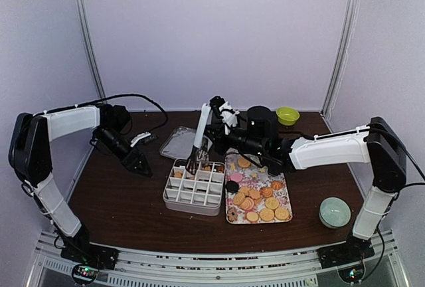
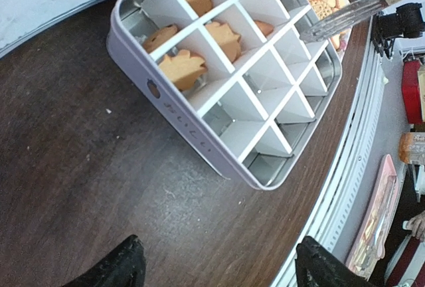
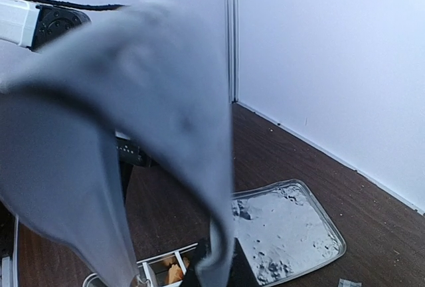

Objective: Pack the cookies
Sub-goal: Pick up the clamp from the packing box, then pass from the right arm to the left, then pass from the left arm to the right

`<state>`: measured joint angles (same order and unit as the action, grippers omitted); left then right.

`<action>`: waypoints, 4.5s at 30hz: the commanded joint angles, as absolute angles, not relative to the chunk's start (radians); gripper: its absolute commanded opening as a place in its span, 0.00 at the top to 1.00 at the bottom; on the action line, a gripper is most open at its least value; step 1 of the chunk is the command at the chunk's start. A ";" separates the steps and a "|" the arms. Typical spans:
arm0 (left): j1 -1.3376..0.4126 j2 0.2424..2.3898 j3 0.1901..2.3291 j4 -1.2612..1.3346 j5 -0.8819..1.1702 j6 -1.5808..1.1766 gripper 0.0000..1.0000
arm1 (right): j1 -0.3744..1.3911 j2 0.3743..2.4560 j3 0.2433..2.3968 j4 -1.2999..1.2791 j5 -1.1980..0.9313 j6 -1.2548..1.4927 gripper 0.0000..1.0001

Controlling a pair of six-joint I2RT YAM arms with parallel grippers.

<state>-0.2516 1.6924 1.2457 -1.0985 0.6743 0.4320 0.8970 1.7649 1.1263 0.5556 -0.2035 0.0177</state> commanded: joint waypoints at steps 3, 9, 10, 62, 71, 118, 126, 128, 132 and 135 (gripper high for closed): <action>-0.326 1.774 1.322 -1.011 0.685 0.370 0.20 | 0.897 1.743 1.089 0.647 -0.189 0.064 1.00; -0.336 1.790 1.381 -1.039 0.693 0.374 0.20 | 0.897 1.667 1.065 0.661 -0.153 0.087 1.00; -0.337 1.783 1.397 -1.066 0.699 0.395 0.19 | 0.897 1.647 1.063 0.663 -0.148 0.106 1.00; -0.433 1.540 1.511 -1.388 1.128 0.716 1.00 | 0.914 1.816 1.226 1.043 -0.635 0.742 0.04; -0.436 1.531 1.509 -1.365 1.098 0.696 1.00 | 0.920 1.878 1.326 0.985 -0.672 0.797 0.29; -0.463 1.529 1.473 -1.385 0.970 0.736 1.00 | 0.856 1.889 1.565 0.456 -1.064 0.640 0.52; -0.462 1.521 1.476 -1.369 0.934 0.729 1.00 | 0.846 1.824 1.503 0.337 -1.038 0.524 0.66; -0.462 1.518 1.476 -1.356 0.917 0.717 0.97 | 0.839 1.797 1.479 0.326 -1.012 0.503 0.68; -0.462 1.502 1.459 -1.282 0.851 0.653 0.67 | 0.830 1.734 1.436 0.291 -0.954 0.452 0.74; -0.461 1.479 1.436 -1.211 0.787 0.594 0.32 | 0.826 1.690 1.407 0.223 -0.908 0.391 0.76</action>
